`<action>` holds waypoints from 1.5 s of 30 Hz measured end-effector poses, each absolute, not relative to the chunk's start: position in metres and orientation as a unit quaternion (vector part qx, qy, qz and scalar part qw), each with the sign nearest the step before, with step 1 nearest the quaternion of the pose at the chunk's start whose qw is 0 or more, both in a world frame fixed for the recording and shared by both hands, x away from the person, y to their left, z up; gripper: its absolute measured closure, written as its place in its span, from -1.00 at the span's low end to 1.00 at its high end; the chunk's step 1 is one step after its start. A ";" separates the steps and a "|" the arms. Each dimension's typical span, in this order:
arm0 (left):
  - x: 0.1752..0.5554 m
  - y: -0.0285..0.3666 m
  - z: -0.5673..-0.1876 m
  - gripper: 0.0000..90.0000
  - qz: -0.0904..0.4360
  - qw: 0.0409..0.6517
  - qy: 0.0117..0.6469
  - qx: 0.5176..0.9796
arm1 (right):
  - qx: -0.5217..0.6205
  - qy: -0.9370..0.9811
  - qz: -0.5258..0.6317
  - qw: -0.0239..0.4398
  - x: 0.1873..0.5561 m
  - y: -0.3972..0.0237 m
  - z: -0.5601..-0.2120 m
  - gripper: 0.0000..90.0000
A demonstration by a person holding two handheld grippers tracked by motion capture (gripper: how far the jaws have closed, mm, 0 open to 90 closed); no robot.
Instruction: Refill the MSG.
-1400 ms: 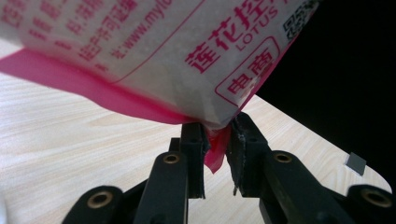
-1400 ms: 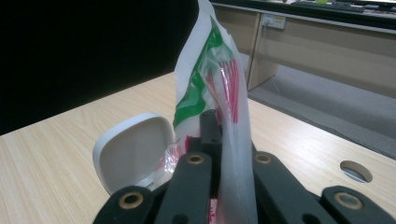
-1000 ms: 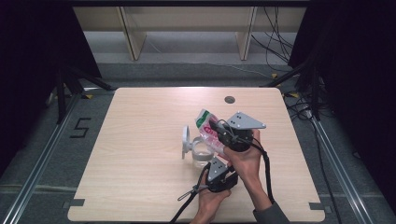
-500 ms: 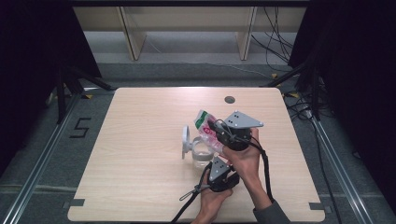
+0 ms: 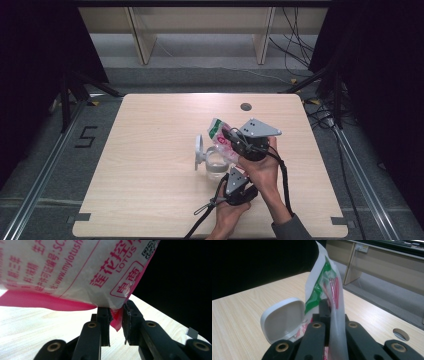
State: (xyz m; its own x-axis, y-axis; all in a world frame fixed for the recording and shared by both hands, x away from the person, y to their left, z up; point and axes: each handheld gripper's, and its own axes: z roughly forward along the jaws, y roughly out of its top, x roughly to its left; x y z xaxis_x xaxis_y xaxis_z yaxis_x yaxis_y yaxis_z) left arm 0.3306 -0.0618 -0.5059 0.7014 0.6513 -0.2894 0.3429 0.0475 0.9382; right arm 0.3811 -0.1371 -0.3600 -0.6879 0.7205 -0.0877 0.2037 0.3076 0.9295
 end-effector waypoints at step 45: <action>0.331 -0.066 -0.502 0.70 0.134 0.630 0.356 0.677 | 0.275 0.783 0.487 0.270 0.384 -0.128 -0.359 1.00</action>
